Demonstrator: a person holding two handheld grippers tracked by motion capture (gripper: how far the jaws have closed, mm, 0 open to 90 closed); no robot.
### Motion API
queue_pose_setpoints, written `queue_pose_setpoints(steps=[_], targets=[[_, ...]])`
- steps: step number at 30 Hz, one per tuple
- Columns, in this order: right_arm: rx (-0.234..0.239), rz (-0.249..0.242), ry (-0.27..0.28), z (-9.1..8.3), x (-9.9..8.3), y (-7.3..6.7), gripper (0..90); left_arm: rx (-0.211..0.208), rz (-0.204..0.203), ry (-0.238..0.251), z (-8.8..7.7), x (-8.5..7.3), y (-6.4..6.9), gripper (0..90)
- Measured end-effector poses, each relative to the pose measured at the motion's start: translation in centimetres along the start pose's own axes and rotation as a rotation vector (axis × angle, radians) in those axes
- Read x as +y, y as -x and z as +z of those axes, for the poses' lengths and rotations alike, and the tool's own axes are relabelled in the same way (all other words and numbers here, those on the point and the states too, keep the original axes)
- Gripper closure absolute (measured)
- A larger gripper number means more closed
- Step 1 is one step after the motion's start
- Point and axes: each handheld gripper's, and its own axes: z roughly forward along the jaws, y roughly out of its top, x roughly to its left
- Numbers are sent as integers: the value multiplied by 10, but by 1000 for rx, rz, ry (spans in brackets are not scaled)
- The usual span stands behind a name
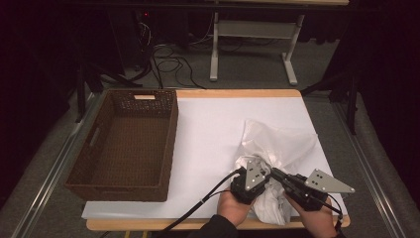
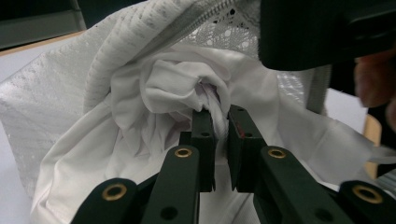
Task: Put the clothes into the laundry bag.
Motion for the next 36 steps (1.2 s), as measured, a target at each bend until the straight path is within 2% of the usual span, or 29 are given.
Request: queue_pose_setpoints(steps=[1,4,7,8,9,11,13,16,21,23,25,27,32,34,36], targets=[[0,3,-2,0,0,0,900,3,3,-10,3,0,-1,821],[12,12,2,-1,0,0,900,17,-24,-26,13,-2,-5,813],[14,2,7,-1,1,-1,900,29,-33,-21,16,-1,-7,793],[7,9,4,-2,1,-1,900,40,-36,-17,15,-1,-7,756],[5,10,5,-2,1,0,900,53,-38,-6,12,-2,-7,665],[0,9,9,-3,1,2,900,43,-61,32,3,-2,-7,512],[-2,13,8,-4,0,2,900,46,-67,60,-6,-3,-8,428],[-7,14,7,-4,1,2,900,47,-74,75,-24,-5,-11,274],[-13,0,3,-3,1,2,900,48,-118,73,-50,-18,-18,168],[-16,-1,1,-2,0,2,900,43,-111,53,-53,-29,-16,141],[-18,4,-8,-2,-1,1,900,20,-115,18,-52,-40,-13,101],[-19,-4,-9,-1,-1,2,900,9,-99,-20,-47,-44,-9,87],[-14,-4,-13,0,-2,1,900,-37,-79,-156,-23,-53,1,110],[-11,-8,-14,0,-2,1,900,-41,-90,-166,-19,-55,1,205],[-10,-9,-15,1,-2,0,900,-42,-95,-167,-17,-55,2,380]])
